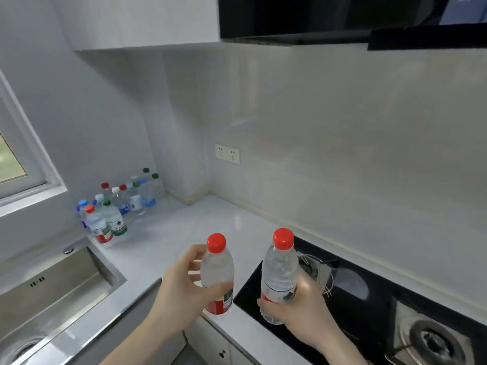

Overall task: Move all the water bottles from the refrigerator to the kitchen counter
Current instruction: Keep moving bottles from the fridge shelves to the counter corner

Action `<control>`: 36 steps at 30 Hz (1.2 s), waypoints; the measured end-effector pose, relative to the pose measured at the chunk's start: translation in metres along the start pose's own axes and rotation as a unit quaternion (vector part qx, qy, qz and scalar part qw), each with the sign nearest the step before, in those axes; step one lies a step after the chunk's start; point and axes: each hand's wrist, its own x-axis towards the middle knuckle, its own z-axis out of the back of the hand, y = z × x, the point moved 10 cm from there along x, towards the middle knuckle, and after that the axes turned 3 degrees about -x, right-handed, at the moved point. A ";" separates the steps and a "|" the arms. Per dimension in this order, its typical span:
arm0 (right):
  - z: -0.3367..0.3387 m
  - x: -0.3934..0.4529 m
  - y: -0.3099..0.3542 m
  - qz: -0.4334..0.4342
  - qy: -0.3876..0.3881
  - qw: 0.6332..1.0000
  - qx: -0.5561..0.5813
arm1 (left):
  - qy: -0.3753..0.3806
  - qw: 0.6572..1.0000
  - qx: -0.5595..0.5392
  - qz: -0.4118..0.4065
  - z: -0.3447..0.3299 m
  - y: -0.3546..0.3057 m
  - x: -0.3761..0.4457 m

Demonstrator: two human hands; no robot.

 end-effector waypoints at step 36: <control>-0.317 0.385 0.023 -0.005 0.153 0.984 -0.090 | -0.063 0.980 0.165 0.096 0.238 0.260 0.311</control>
